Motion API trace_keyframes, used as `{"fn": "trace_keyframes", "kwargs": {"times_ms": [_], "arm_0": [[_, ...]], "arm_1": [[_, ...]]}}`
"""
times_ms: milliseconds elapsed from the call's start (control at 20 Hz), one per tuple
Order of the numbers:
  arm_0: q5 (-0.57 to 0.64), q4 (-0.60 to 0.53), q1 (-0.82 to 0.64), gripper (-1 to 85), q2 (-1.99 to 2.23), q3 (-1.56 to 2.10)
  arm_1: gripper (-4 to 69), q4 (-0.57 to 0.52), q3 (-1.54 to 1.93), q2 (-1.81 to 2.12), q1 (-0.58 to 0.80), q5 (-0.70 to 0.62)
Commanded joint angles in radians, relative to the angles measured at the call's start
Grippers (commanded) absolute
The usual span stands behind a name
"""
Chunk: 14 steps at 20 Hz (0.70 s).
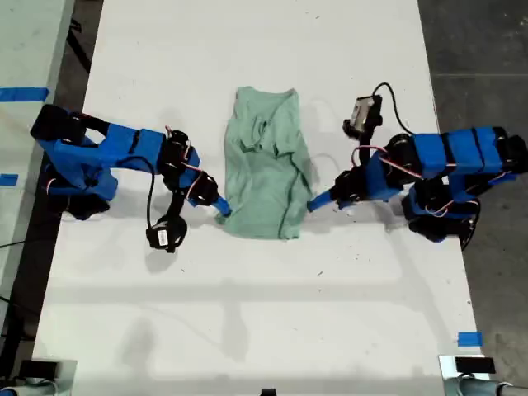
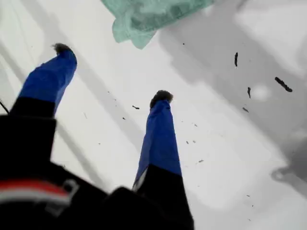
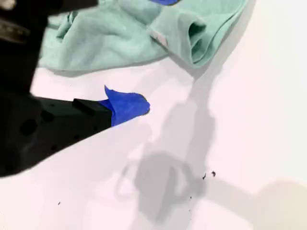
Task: Fold tshirt
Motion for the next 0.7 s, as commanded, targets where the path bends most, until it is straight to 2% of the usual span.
{"fn": "trace_keyframes", "kwargs": {"times_ms": [0,150,400,550,650], "arm_0": [[0.057,-0.008,-0.041,28.5,-0.08,-0.147],[0.08,-0.043,-0.061,29.0,-0.221,-0.249],[0.081,-0.051,-0.078,28.0,-0.402,-0.374],[0.077,-0.063,-0.08,21.3,-0.489,-0.405],[0.061,-0.075,-0.078,16.0,-0.543,-0.426]], "arm_1": [[29.6,-0.06,-0.184,-0.212,-0.003,-0.023],[29.0,-0.087,-0.354,-0.469,-0.008,-0.031],[27.7,-0.075,-0.672,-0.894,-0.012,-0.032],[21.1,-0.049,-0.767,-1.063,-0.006,0.028],[9.1,-0.026,-0.813,-1.134,-0.011,0.066]]}}
